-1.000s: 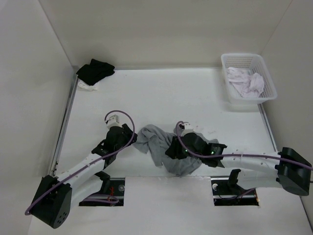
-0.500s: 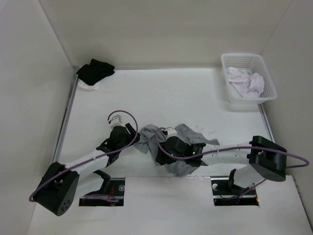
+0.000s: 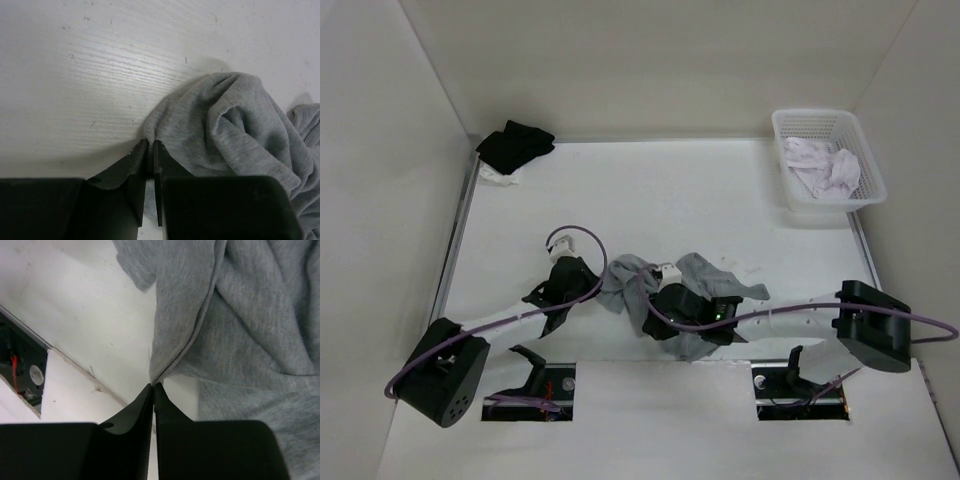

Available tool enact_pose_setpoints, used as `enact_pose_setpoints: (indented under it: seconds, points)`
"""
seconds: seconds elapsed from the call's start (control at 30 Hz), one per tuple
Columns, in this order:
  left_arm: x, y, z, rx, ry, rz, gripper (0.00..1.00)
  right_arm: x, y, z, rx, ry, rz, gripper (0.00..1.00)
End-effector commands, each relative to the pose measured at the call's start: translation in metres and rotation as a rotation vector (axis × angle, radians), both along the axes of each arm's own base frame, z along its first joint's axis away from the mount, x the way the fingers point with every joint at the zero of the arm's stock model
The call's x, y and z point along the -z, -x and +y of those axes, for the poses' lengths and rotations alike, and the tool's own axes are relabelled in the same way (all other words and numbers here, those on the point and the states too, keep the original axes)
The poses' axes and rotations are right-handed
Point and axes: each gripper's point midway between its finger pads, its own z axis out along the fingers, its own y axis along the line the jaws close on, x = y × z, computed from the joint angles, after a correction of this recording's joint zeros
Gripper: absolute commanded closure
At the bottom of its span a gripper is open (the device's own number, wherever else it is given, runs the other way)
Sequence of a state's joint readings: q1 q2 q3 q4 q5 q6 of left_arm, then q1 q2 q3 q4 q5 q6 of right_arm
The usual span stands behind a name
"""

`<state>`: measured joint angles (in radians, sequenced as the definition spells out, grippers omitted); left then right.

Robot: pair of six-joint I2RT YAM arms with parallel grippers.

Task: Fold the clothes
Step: Flatten the tank top out

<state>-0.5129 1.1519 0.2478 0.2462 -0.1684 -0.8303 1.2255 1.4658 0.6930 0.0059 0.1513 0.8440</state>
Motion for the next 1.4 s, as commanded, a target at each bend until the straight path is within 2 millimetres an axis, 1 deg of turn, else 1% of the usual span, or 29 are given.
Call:
enact_pose_setpoints:
  seconds: [0.0,0.07,0.1,0.13,0.17,0.23,0.27,0.3,0.33,0.37,0.4,0.47,0.53,0.6,0.63,0.67,0.73,0.8,0.83,0.87,0.93,0.97,1.0,1.07,1.13,1.17,1.2,1.27,1.37]
  points:
    - [-0.05,-0.029,-0.01,-0.02,0.067,-0.13,0.96,-0.059,-0.033,-0.01,0.115,-0.106,-0.13,0.97]
    - [-0.079,-0.047,-0.01,-0.05,0.089,-0.197,0.97,-0.077,-0.056,-0.024,0.169,-0.114,-0.177,0.97]
    - [-0.104,-0.062,-0.011,-0.072,0.104,-0.252,0.98,-0.095,-0.078,-0.035,0.208,-0.121,-0.224,0.97]
    - [-0.136,-0.087,-0.012,-0.109,0.123,-0.322,0.99,-0.126,-0.119,-0.054,0.268,-0.128,-0.316,0.98]
    - [-0.142,-0.092,-0.012,-0.119,0.127,-0.335,0.99,-0.134,-0.128,-0.059,0.284,-0.127,-0.335,0.98]
    - [-0.19,-0.135,-0.01,-0.182,0.165,-0.433,1.0,-0.18,-0.179,-0.084,0.361,-0.139,-0.449,0.98]
    - [-0.211,-0.154,-0.007,-0.207,0.182,-0.467,1.0,-0.221,-0.222,-0.104,0.411,-0.142,-0.541,0.98]
    - [-0.266,-0.195,0.0,-0.247,0.212,-0.557,1.0,-0.277,-0.267,-0.125,0.462,-0.151,-0.633,0.99]
    - [-0.295,-0.208,-0.001,-0.244,0.23,-0.596,1.0,-0.313,-0.287,-0.133,0.483,-0.161,-0.692,1.0]
    - [-0.357,-0.226,0.0,-0.231,0.243,-0.671,1.0,-0.372,-0.311,-0.146,0.509,-0.16,-0.788,1.0]
    - [-0.366,-0.227,0.0,-0.228,0.24,-0.683,1.0,-0.396,-0.316,-0.151,0.516,-0.164,-0.829,1.0]
    - [-0.437,-0.225,0.006,-0.227,0.218,-0.796,1.0,-0.469,-0.32,-0.162,0.53,-0.174,-0.966,1.0]
    - [-0.503,-0.204,0.02,-0.254,0.193,-0.923,1.0,-0.536,-0.304,-0.174,0.543,-0.184,-1.098,1.0]
    - [-0.532,-0.184,0.029,-0.272,0.17,-0.992,1.0,-0.573,-0.284,-0.18,0.543,-0.204,-1.181,1.0]
    - [-0.538,-0.173,0.033,-0.28,0.158,-1.011,1.0,-0.578,-0.277,-0.179,0.534,-0.206,-1.194,1.0]
    - [-0.538,-0.155,0.039,-0.297,0.132,-1.023,1.0,-0.573,-0.257,-0.173,0.487,-0.182,-1.205,1.0]
    - [-0.519,-0.132,0.043,-0.324,0.123,-1.022,1.0,-0.553,-0.237,-0.168,0.45,-0.167,-1.216,0.99]
    - [-0.486,-0.112,0.042,-0.341,0.118,-0.999,0.99,-0.511,-0.211,-0.159,0.393,-0.182,-1.196,0.98]
    - [-0.457,-0.098,0.039,-0.349,0.119,-0.97,0.98,-0.494,-0.203,-0.155,0.371,-0.186,-1.178,0.97]
    - [-0.395,-0.079,0.034,-0.364,0.097,-0.899,0.96,-0.427,-0.175,-0.138,0.292,-0.21,-1.096,0.96]
    - [-0.325,-0.057,0.035,-0.379,0.049,-0.81,0.91,-0.358,-0.147,-0.121,0.229,-0.243,-0.984,0.96]
    - [-0.301,-0.047,0.036,-0.377,0.028,-0.781,0.89,-0.309,-0.127,-0.106,0.174,-0.256,-0.893,0.96]
    - [-0.287,-0.042,0.037,-0.373,0.012,-0.765,0.87,-0.3,-0.122,-0.103,0.165,-0.259,-0.876,0.96]
    - [-0.229,-0.018,0.039,-0.326,-0.049,-0.696,0.69,-0.224,-0.101,-0.097,0.155,-0.209,-0.729,0.97]
    - [-0.2,-0.002,0.041,-0.278,-0.097,-0.651,0.55,-0.162,-0.081,-0.1,0.163,-0.13,-0.597,0.97]
    - [-0.172,0.012,0.049,-0.258,-0.125,-0.558,0.52,-0.085,-0.05,-0.119,0.207,-0.013,-0.394,0.96]
    - [-0.169,0.013,0.05,-0.256,-0.126,-0.542,0.52,-0.075,-0.045,-0.122,0.215,0.002,-0.359,0.95]
    - [-0.153,0.01,0.051,-0.241,-0.157,-0.463,0.52,-0.08,-0.041,-0.121,0.22,0.01,-0.32,0.85]
    - [-0.125,0.003,0.063,-0.253,-0.233,-0.329,0.52,-0.082,-0.051,-0.132,0.285,0.041,-0.308,0.54]
